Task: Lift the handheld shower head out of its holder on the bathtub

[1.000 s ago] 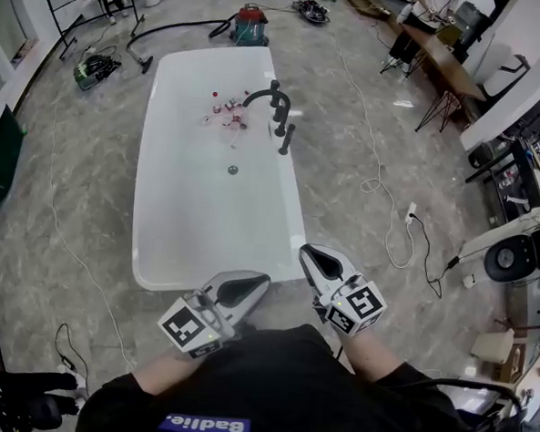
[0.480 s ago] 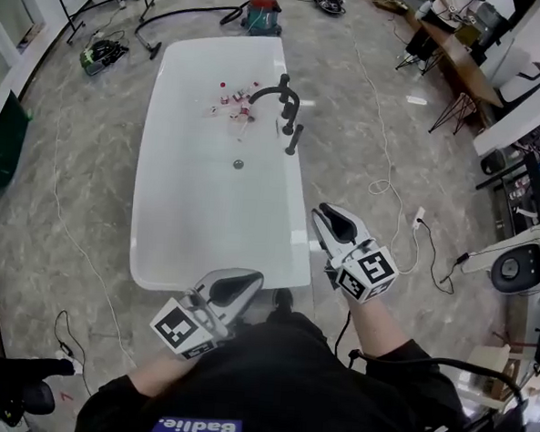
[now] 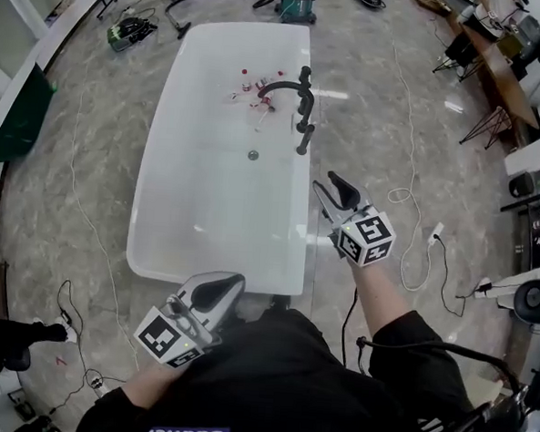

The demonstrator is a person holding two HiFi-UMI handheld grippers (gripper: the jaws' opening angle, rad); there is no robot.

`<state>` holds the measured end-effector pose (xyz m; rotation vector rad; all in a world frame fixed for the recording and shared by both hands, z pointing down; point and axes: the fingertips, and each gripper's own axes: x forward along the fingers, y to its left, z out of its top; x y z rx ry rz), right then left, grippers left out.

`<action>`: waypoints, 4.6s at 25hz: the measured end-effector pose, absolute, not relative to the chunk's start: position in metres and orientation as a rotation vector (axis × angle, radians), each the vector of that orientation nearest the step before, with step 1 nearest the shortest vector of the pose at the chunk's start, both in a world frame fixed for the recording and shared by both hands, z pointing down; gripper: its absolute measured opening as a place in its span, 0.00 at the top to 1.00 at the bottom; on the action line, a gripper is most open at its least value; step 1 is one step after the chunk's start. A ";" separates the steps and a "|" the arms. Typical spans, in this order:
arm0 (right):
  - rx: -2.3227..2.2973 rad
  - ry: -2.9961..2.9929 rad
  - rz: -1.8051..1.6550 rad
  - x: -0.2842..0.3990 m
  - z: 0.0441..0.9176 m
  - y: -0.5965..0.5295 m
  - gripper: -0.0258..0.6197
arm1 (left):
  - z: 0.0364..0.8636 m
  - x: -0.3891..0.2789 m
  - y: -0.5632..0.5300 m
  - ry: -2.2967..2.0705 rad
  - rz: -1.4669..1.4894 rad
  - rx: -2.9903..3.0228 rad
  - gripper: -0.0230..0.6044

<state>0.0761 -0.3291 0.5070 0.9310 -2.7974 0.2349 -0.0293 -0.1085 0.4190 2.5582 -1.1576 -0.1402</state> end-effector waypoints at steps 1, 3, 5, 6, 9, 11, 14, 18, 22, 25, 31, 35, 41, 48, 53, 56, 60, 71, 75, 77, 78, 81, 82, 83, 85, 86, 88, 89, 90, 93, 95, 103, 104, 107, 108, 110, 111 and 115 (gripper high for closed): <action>0.923 -2.789 0.245 0.079 0.517 -0.342 0.74 | 0.423 -0.028 -0.113 -1.179 -0.131 2.541 0.97; 0.909 -2.768 0.268 0.082 0.536 -0.366 0.73 | 0.427 -0.028 -0.122 -1.226 -0.119 2.509 0.97; 0.897 -2.741 0.294 0.083 0.556 -0.389 0.71 | 0.432 -0.029 -0.128 -1.255 -0.105 2.478 0.97; 0.893 -2.728 0.307 0.083 0.566 -0.401 0.71 | 0.434 -0.030 -0.130 -1.266 -0.097 2.464 0.97; 0.885 -2.685 0.374 0.082 0.597 -0.434 0.68 | 0.423 -0.030 -0.141 -1.331 -0.129 2.430 0.97; 0.885 -2.650 0.424 0.083 0.618 -0.453 0.66 | 0.411 -0.027 -0.146 -1.358 -0.164 2.418 0.97; 0.895 -2.599 0.466 0.082 0.651 -0.477 0.64 | 0.412 -0.032 -0.145 -1.397 -0.156 2.395 0.97; 0.917 -2.525 0.481 0.075 0.690 -0.512 0.60 | 0.429 -0.041 -0.147 -1.429 -0.102 2.350 0.97; 0.957 -2.444 0.511 0.071 0.726 -0.541 0.56 | 0.446 -0.048 -0.149 -1.431 -0.059 2.337 0.97; 0.974 -2.396 0.542 0.070 0.750 -0.555 0.53 | 0.452 -0.051 -0.153 -1.440 -0.063 2.321 0.97; 0.968 -2.317 0.543 0.064 0.794 -0.580 0.52 | 0.473 -0.056 -0.156 -1.453 -0.056 2.270 0.97; 0.961 -2.279 0.538 0.058 0.815 -0.598 0.52 | 0.486 -0.058 -0.155 -1.461 -0.042 2.229 0.97; 0.915 -2.220 0.454 0.043 0.843 -0.617 0.52 | 0.509 -0.063 -0.150 -1.493 -0.029 2.170 0.97; 0.894 -2.208 0.463 0.033 0.866 -0.635 0.55 | 0.529 -0.060 -0.142 -1.510 -0.003 2.109 0.97; 0.872 -2.200 0.448 0.030 0.874 -0.641 0.75 | 0.537 -0.056 -0.142 -1.505 0.016 2.084 0.97; 0.886 -2.192 0.456 0.034 0.871 -0.635 0.75 | 0.536 -0.052 -0.143 -1.492 0.023 2.098 0.97; 0.899 -2.197 0.492 0.045 0.863 -0.618 0.75 | 0.531 -0.044 -0.147 -1.452 0.015 2.131 0.97; 0.989 -2.191 0.459 0.071 0.811 -0.561 0.76 | 0.492 -0.044 -0.144 -1.359 -0.038 2.251 0.97; 1.022 -2.211 0.458 0.079 0.781 -0.543 0.75 | 0.477 -0.044 -0.135 -1.318 -0.064 2.310 0.97; 1.037 -2.218 0.459 0.083 0.766 -0.532 0.76 | 0.467 -0.045 -0.131 -1.299 -0.084 2.339 0.97; 1.047 -2.220 0.460 0.086 0.759 -0.527 0.75 | 0.463 -0.046 -0.128 -1.289 -0.094 2.353 0.97; 1.076 -2.218 0.463 0.093 0.739 -0.510 0.76 | 0.451 -0.049 -0.117 -1.262 -0.113 2.387 0.97; 1.085 -2.217 0.466 0.094 0.733 -0.503 0.76 | 0.447 -0.051 -0.114 -1.256 -0.121 2.398 0.97; 1.093 -2.216 0.467 0.095 0.726 -0.496 0.76 | 0.443 -0.053 -0.110 -1.248 -0.127 2.409 0.97; 1.102 -2.217 0.457 0.095 0.714 -0.481 0.76 | 0.436 -0.057 -0.102 -1.232 -0.139 2.432 0.97; 1.101 -2.220 0.448 0.094 0.708 -0.472 0.76 | 0.432 -0.058 -0.098 -1.224 -0.148 2.446 0.97; 1.096 -2.224 0.434 0.096 0.696 -0.453 0.76 | 0.425 -0.061 -0.091 -1.215 -0.170 2.472 0.97; 1.096 -2.225 0.432 0.097 0.691 -0.443 0.76 | 0.419 -0.063 -0.088 -1.219 -0.188 2.483 0.97; 1.098 -2.227 0.432 0.099 0.685 -0.433 0.76 | 0.414 -0.065 -0.086 -1.225 -0.207 2.493 0.97; 1.118 -2.233 0.447 0.101 0.670 -0.404 0.76 | 0.405 -0.068 -0.074 -1.198 -0.227 2.525 0.97; 1.137 -2.237 0.458 0.101 0.660 -0.387 0.76 | 0.401 -0.069 -0.065 -1.165 -0.234 2.547 0.97; 1.195 -2.248 0.497 0.107 0.636 -0.314 0.76 | 0.380 -0.069 -0.036 -1.106 -0.291 2.620 0.97; 1.199 -2.251 0.500 0.107 0.633 -0.306 0.76 | 0.379 -0.070 -0.033 -1.098 -0.297 2.628 0.97; 1.208 -2.268 0.496 0.103 0.619 -0.281 0.76 | 0.372 -0.074 -0.024 -1.071 -0.320 2.656 0.97; 1.205 -2.276 0.486 0.101 0.614 -0.273 0.76 | 0.371 -0.073 -0.021 -1.057 -0.324 2.666 0.97; 1.189 -2.298 0.458 0.097 0.601 -0.257 0.76 | 0.370 -0.069 -0.016 -1.014 -0.320 2.689 0.97; 1.179 -2.310 0.445 0.094 0.595 -0.248 0.76 | 0.369 -0.067 -0.013 -0.995 -0.316 2.700 0.97; 1.145 -2.358 0.403 0.081 0.574 -0.212 0.75 | 0.367 -0.065 -0.005 -0.963 -0.318 2.721 0.97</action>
